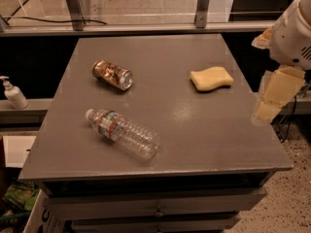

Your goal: Place orange can upright

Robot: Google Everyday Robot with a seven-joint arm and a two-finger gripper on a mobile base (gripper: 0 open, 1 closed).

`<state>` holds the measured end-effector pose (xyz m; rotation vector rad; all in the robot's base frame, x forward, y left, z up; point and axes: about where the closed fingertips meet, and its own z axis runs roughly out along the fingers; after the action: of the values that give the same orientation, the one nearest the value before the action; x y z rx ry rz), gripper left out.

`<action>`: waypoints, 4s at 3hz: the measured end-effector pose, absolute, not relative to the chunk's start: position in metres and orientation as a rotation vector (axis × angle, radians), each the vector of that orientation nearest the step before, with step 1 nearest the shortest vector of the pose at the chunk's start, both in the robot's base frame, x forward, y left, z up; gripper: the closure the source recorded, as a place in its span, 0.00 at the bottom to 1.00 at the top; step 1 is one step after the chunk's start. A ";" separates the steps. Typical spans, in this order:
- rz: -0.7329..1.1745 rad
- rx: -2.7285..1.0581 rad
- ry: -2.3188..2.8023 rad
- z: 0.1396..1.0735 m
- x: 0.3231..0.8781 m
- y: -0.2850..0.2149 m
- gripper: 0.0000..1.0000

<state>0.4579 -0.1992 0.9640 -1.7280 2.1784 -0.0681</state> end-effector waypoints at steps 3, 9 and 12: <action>0.174 -1.640 2.120 0.949 0.575 -0.066 0.00; 0.222 -1.554 2.191 0.908 0.626 0.074 0.00; 0.173 -1.592 2.259 0.861 0.660 0.127 0.00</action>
Offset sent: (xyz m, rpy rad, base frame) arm 0.1000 0.0842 -0.0134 0.1483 0.0210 0.0098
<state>0.6599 0.1271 0.8615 -1.5924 2.2593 0.1729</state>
